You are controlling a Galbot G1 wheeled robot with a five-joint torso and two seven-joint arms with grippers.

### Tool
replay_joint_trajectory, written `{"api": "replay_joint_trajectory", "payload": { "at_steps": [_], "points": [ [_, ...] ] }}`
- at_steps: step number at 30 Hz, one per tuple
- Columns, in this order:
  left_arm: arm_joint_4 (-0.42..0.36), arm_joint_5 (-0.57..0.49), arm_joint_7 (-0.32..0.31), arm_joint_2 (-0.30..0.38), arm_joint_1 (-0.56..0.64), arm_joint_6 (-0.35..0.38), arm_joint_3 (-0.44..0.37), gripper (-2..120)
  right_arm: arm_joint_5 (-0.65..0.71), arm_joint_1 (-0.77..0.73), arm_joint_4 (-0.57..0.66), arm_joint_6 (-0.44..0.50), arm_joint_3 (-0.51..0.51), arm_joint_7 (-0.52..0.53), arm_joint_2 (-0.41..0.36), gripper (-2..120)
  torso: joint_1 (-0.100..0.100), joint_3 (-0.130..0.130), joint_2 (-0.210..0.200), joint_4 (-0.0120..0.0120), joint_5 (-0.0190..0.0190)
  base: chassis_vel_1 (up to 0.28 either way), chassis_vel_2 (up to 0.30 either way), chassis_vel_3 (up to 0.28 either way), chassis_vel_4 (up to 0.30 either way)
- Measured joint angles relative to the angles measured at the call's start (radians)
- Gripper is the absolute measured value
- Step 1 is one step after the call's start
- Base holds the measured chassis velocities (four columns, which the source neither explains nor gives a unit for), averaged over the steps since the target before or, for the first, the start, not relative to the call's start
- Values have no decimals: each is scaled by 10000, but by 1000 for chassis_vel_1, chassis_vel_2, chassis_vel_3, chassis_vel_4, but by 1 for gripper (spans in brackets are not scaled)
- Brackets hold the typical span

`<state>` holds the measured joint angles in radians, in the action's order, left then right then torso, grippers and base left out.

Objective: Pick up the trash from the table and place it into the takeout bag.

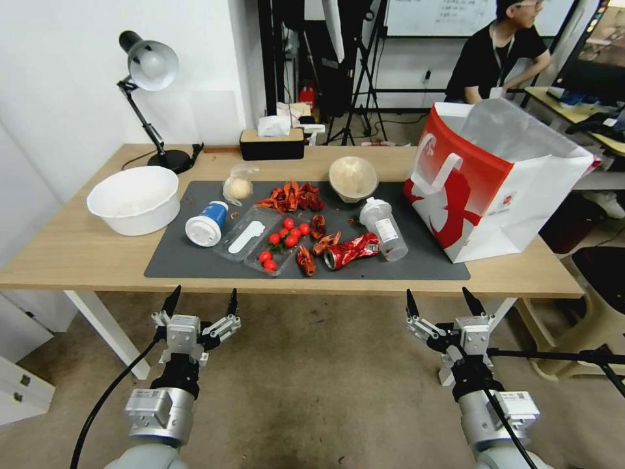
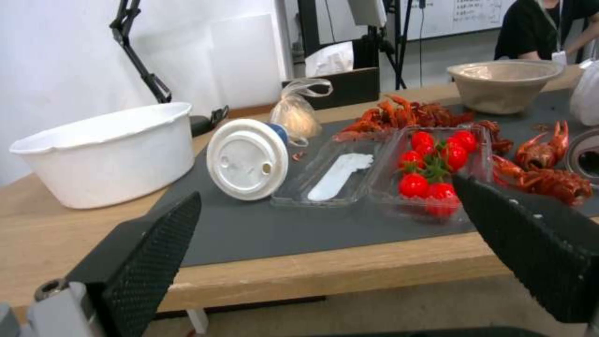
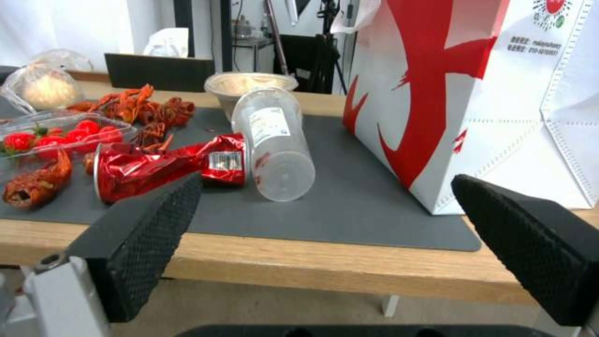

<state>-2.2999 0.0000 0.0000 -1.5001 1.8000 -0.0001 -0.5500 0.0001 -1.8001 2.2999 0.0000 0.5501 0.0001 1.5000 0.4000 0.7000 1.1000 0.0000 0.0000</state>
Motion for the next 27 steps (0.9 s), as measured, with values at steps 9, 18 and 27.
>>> {"api": "replay_joint_trajectory", "payload": {
  "at_steps": [9,18,27],
  "points": [
    [0,0,0,0,0,0,0,100,0,0,0,0,0,0,0,100,0,0,0,0,0,0,0,0,0],
    [0,0,0,0,0,0,0,100,0,0,0,0,0,0,0,100,0,0,0,0,-1,0,0,0,0],
    [-405,-401,-1089,-287,471,965,591,100,192,9,9,-216,-120,-58,-132,100,0,0,0,-2,2,0,0,0,0]
  ]
}}
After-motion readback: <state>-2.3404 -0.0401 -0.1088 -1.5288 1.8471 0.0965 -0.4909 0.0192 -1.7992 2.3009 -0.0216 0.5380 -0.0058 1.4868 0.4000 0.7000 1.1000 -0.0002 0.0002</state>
